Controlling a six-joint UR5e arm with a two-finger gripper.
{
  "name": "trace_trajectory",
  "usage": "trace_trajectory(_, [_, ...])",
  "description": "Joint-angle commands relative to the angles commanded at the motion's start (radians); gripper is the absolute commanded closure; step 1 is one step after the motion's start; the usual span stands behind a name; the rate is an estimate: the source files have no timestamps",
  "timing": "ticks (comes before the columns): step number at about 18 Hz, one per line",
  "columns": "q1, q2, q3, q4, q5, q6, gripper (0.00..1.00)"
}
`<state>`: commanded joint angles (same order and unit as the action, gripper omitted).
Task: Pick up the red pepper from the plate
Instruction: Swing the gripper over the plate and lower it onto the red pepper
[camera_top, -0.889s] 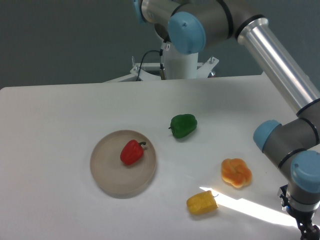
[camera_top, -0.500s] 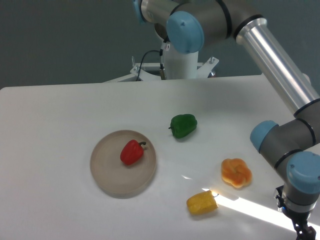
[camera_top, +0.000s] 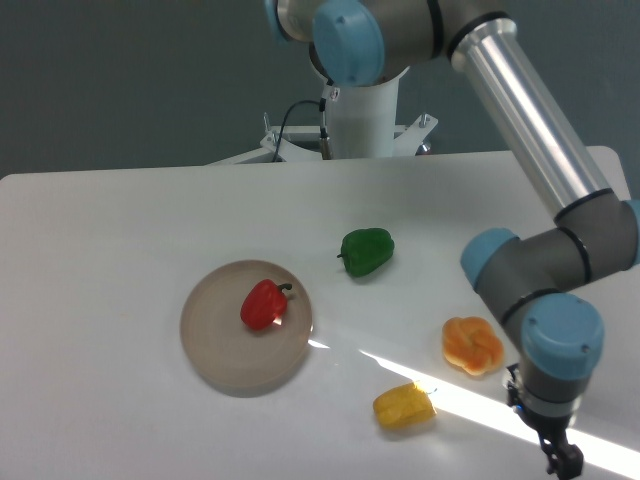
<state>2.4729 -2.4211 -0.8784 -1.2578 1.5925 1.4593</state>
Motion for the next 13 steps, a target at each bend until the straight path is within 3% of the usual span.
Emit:
trace_trajectory(6, [-0.040, 0.175, -0.215, 0.006, -0.048, -0.157, 0.00])
trace_trajectory(8, [-0.086, 0.241, -0.286, 0.005, -0.045, -0.232, 0.00])
trace_trajectory(13, [-0.149, 0.352, -0.453, 0.014, -0.054, -0.382, 0.00])
